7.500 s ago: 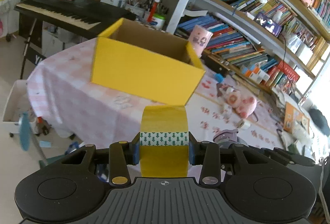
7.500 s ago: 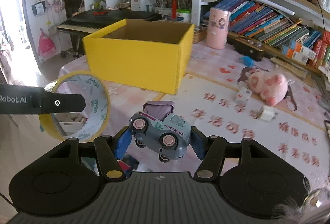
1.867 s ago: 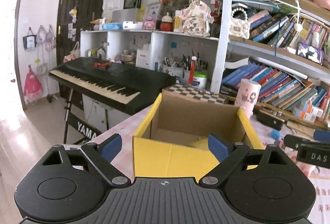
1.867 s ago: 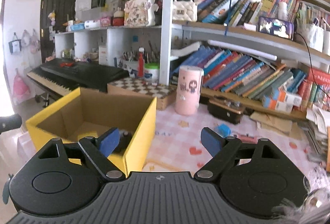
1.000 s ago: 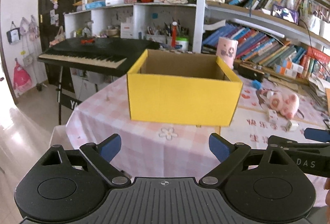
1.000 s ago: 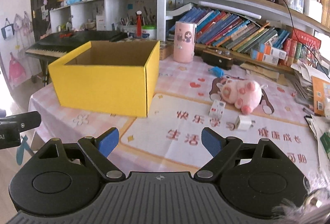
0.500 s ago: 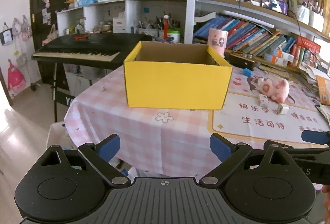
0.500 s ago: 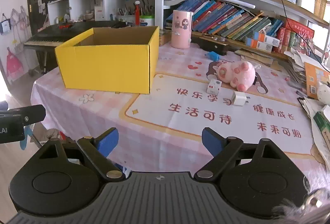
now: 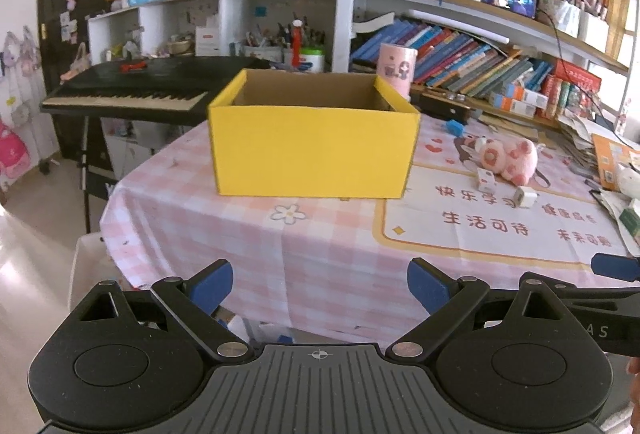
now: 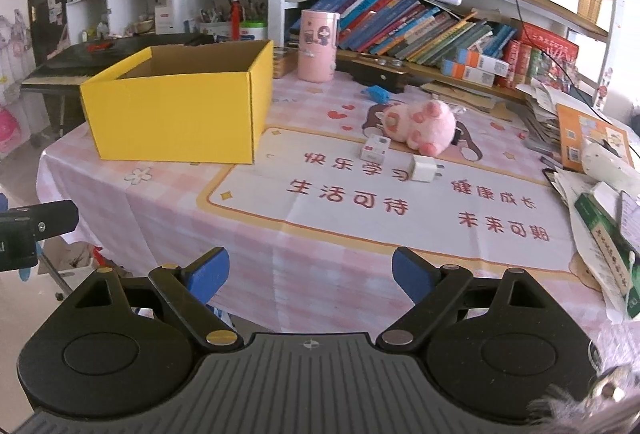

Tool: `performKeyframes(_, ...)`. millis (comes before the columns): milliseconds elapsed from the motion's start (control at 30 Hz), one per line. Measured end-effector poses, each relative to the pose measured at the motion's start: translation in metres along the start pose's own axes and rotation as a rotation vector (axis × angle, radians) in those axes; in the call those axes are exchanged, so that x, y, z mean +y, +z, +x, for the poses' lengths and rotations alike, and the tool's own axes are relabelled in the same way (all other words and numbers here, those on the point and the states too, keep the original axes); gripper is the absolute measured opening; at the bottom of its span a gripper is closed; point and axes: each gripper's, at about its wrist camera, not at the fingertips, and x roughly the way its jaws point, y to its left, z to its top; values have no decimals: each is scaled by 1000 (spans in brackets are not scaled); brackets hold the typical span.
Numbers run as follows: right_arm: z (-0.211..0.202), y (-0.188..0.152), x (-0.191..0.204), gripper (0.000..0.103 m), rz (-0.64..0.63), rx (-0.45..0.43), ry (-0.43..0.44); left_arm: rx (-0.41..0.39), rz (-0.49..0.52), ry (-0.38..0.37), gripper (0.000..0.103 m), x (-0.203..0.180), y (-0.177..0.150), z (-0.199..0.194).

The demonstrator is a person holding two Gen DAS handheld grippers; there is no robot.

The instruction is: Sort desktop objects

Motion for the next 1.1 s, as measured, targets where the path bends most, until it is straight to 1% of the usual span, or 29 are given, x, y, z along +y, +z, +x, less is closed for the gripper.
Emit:
performKeyframes(200, -2, -5, -14, 88, 36, 11, -46, 5, 39, -49, 96, -17, 2, 7)
performKeyframes(533, -1, -11, -41, 89, 99, 20, -102, 14, 108, -106, 96, -46, 7, 19)
performKeyframes(833, 7, -6, -70, 89, 136, 23, -138, 18, 156, -150, 96, -77, 17, 35)
performKeyframes(1100, 22, 3, -93, 89, 138, 23, -141, 18, 160, -154, 96, -99, 28, 53)
